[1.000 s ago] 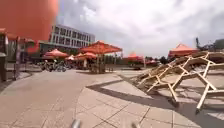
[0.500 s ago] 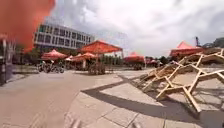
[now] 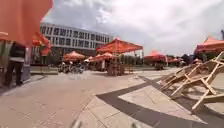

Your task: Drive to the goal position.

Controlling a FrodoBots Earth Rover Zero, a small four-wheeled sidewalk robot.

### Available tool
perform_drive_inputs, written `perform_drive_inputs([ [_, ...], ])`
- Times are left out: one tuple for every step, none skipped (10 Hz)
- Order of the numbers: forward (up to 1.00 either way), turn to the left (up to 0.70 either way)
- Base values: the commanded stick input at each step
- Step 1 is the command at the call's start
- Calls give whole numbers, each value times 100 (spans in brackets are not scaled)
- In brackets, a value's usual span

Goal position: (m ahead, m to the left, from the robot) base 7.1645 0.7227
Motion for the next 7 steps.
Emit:
perform_drive_inputs([
  [85,-1],
  [85,-1],
  [85,-1],
  [85,-1],
  [85,-1],
  [85,-1],
  [85,-1],
])
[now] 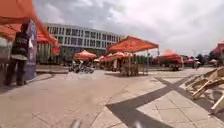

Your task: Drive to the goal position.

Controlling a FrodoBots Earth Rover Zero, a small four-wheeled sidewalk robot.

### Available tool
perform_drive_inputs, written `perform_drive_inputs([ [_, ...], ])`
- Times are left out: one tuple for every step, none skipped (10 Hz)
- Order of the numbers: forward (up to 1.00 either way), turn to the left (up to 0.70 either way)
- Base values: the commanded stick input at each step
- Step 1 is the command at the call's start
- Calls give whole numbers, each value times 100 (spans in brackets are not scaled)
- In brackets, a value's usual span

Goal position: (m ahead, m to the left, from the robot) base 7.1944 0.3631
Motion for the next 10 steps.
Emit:
perform_drive_inputs([
  [85,-1],
  [85,-1],
  [85,-1],
  [85,-1],
  [85,0],
  [85,1],
  [85,1],
  [85,1],
  [85,2],
  [85,21],
])
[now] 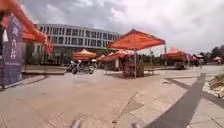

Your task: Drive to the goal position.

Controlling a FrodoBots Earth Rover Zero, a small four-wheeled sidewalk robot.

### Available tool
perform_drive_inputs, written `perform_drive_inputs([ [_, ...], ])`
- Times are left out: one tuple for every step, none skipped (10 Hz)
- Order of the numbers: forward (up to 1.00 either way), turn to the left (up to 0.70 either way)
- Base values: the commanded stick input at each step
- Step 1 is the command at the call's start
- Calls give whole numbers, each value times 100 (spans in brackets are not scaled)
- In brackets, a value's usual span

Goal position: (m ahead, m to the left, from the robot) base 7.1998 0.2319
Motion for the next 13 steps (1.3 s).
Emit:
perform_drive_inputs([
  [85,33],
  [85,16],
  [85,3],
  [85,-1],
  [85,-1],
  [85,-1],
  [85,-1],
  [85,-1],
  [85,-1],
  [85,-1],
  [85,-1],
  [85,-1],
  [85,-1],
])
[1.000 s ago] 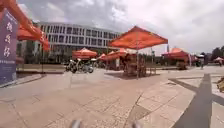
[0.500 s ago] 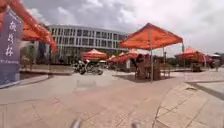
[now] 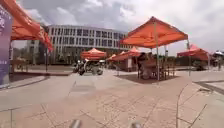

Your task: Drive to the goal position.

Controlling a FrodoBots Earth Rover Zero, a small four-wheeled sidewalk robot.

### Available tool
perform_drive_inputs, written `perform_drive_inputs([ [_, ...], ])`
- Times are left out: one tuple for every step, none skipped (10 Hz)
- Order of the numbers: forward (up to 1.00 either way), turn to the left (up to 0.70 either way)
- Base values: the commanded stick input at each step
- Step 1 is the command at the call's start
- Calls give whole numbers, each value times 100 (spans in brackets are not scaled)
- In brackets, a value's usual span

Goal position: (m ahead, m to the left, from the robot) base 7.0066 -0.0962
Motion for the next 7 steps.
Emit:
perform_drive_inputs([
  [85,-1],
  [85,-1],
  [85,-1],
  [85,-1],
  [85,-1],
  [85,-1],
  [85,-1],
])
